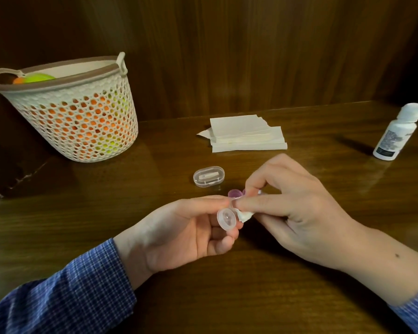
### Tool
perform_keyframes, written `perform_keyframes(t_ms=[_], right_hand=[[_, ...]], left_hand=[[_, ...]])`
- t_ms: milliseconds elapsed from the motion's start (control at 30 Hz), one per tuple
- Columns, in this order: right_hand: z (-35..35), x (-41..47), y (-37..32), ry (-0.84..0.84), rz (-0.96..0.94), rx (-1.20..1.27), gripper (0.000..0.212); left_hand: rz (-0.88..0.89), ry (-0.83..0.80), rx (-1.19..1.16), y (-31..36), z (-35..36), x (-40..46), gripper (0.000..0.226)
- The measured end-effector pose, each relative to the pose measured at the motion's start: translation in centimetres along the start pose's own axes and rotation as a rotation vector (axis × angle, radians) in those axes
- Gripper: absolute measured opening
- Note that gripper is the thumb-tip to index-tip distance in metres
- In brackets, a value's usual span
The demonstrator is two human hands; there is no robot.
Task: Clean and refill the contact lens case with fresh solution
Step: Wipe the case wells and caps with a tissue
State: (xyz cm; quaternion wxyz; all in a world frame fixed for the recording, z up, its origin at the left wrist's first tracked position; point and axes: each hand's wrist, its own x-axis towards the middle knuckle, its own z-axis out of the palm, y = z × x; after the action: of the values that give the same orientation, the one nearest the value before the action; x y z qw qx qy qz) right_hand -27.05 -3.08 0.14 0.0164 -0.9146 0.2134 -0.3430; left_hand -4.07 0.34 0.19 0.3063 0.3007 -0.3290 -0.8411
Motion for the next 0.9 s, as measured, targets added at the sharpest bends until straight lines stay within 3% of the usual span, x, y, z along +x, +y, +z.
perform_keyframes(t_ms=[100, 267, 600, 767, 900], right_hand=[[-0.01, 0.08, -0.25, -0.069, 0.023, 0.010, 0.017], [-0.17, 0.34, -0.44, -0.159, 0.078, 0.001, 0.017], [-0.73, 0.52, -0.44, -0.230, 0.087, -0.014, 0.011], [-0.13, 0.14, -0.48, -0.249, 0.101, 0.092, 0.006], [0.04, 0.21, -0.30, -0.191, 0.165, 0.195, 0.012]], left_hand=[[0.012, 0.030, 0.031, -0.06, -0.02, -0.06, 0.041], [0.025, 0.051, 0.087, -0.02, 0.10, -0.02, 0.022], [-0.004, 0.139, 0.120, 0.00, 0.53, 0.00, 0.016], [-0.009, 0.205, 0.177, -0.09, 0.79, 0.22, 0.023], [0.088, 0.245, 0.194, -0.19, 0.72, 0.10, 0.034]])
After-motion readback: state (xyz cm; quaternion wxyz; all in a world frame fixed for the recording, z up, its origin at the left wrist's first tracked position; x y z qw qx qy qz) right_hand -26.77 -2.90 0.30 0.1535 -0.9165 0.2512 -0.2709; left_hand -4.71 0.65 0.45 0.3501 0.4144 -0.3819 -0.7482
